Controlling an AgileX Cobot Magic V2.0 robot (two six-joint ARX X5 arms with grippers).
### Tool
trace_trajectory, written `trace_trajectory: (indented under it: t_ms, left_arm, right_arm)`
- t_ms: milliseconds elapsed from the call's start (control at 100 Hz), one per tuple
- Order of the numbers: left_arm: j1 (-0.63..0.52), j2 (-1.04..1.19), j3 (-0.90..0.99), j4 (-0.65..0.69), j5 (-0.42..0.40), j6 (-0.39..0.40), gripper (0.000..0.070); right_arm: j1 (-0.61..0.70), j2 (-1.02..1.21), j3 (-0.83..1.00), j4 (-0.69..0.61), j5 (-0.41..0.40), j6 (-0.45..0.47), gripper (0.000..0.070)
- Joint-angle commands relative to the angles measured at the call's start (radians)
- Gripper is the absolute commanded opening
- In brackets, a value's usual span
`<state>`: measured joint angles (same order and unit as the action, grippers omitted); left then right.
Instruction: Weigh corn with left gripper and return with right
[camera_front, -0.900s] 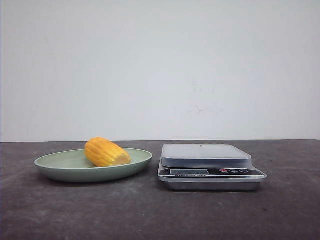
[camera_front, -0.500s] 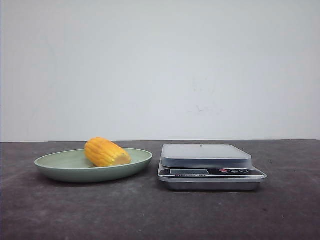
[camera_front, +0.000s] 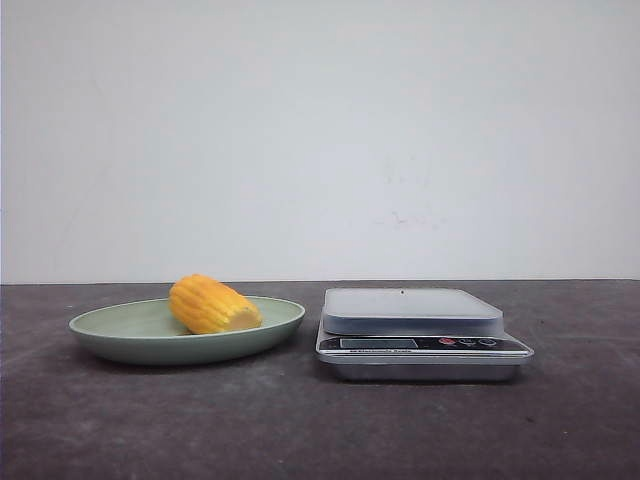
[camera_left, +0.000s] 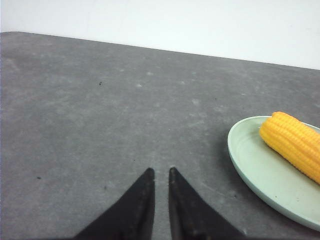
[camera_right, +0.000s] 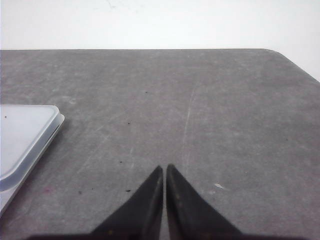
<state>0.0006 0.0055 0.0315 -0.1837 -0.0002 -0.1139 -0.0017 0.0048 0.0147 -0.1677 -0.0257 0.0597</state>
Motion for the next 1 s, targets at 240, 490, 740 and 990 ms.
trace_trajectory:
  t_ms: [240,490,740,990]
  left_arm:
    - [0.000,-0.001,-0.016,-0.005,0.001,0.016,0.0000]
    - [0.000,-0.001,-0.016,-0.004,0.001,0.016,0.0000]
    - [0.001,-0.001,-0.016,-0.002,-0.006,0.019,0.0000]
    - [0.001,-0.001,-0.016,-0.002,-0.007,0.017,0.0000]
  right_arm:
    - [0.000,-0.001,-0.005,0.013,0.000,0.011,0.0004]
    - [0.006,-0.001,-0.005,0.017,-0.003,0.027,0.0004]
    - [0.006,-0.001,-0.005,-0.005,0.000,0.034,0.0004]
    - [0.006,-0.001,-0.005,-0.010,-0.002,0.062,0.0005]
